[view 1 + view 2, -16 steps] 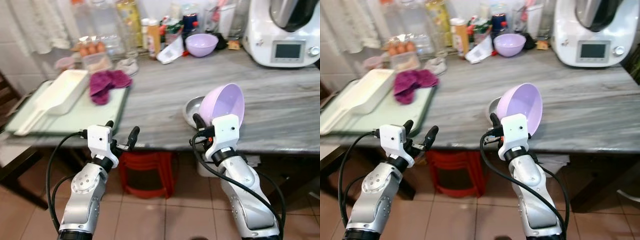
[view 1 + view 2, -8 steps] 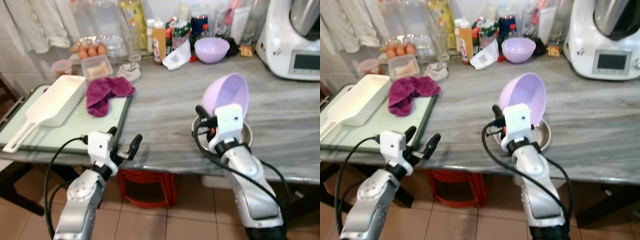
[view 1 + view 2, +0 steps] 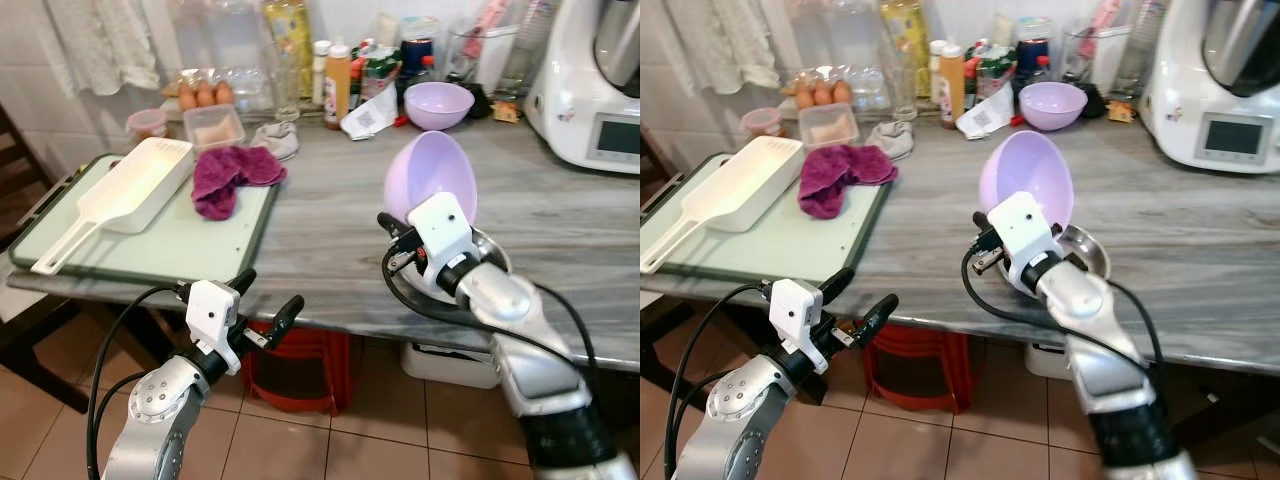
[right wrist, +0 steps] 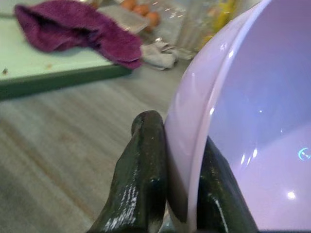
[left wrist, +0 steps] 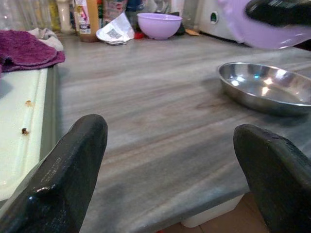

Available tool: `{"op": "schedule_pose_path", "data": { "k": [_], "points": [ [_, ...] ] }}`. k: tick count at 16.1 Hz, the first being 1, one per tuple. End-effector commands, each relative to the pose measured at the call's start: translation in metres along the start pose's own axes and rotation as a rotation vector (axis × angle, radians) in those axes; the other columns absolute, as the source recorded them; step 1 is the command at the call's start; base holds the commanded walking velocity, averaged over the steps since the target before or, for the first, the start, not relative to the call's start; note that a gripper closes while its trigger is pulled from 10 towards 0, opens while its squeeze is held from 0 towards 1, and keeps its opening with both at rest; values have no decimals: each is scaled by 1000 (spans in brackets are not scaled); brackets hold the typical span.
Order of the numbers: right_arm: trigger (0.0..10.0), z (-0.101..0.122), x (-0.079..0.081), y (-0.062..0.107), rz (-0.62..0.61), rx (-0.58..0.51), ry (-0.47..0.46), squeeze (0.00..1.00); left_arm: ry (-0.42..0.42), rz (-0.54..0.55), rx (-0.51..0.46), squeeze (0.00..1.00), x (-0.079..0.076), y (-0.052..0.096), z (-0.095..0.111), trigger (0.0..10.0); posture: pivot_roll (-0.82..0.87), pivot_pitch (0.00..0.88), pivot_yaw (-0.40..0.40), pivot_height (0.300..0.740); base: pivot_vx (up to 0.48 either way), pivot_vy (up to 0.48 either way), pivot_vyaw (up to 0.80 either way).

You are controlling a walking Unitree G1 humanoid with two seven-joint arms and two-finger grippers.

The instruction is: Setting the table

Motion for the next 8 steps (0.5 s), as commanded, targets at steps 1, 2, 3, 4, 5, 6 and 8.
{"op": "schedule_pose_path", "data": {
  "k": [1, 2, 3, 4, 5, 6, 8],
  "points": [
    [10000, 6, 1, -6, 61, -8, 16, 0, -4, -29, -12, 0, -6, 1, 4, 10000, -210, 120, 2, 740, 0, 0, 0],
    [10000, 6, 2, -9, 108, 1, 34, 0, -3, -43, -8, 0, -9, 2, 3, 10000, -213, 122, -1, 740, 0, 0, 0],
    [10000, 4, 8, -12, 179, 15, 57, 0, -5, -54, -5, 0, -11, 1, 2, 10000, -217, 122, -2, 740, 0, 0, 0],
    [10000, 4, 12, -12, 222, 13, 71, 0, -4, -61, -3, 0, -13, 0, 1, 10000, -219, 122, -2, 740, 0, 0, 0],
    [10000, 3, 16, -13, 258, 15, 80, 0, -13, -65, -1, 0, -13, 0, 1, 10000, -220, 122, -1, 740, 0, 0, 0],
    [10000, 0, 20, -14, 314, 26, 92, 0, -10, -66, -3, 0, -14, -1, 1, 10000, -219, 122, -3, 740, 0, 0, 0],
    [10000, -7, 27, -15, 404, 52, 130, 0, -2, -74, -8, 0, -17, -2, 0, 10000, -221, 122, -4, 740, 0, 0, 0]
  ]
}}
Point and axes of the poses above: a point about 5 cm out from each wrist's last joint towards the gripper, its own y axis pointing back from the gripper into the wrist, its own z axis along the axis of the wrist's last joint, x = y × z, the point moved 6 cm from there along -y, pointing out of the wrist towards the gripper, and after that the axes turned 3 degrees about y, right-handed, at the moved point
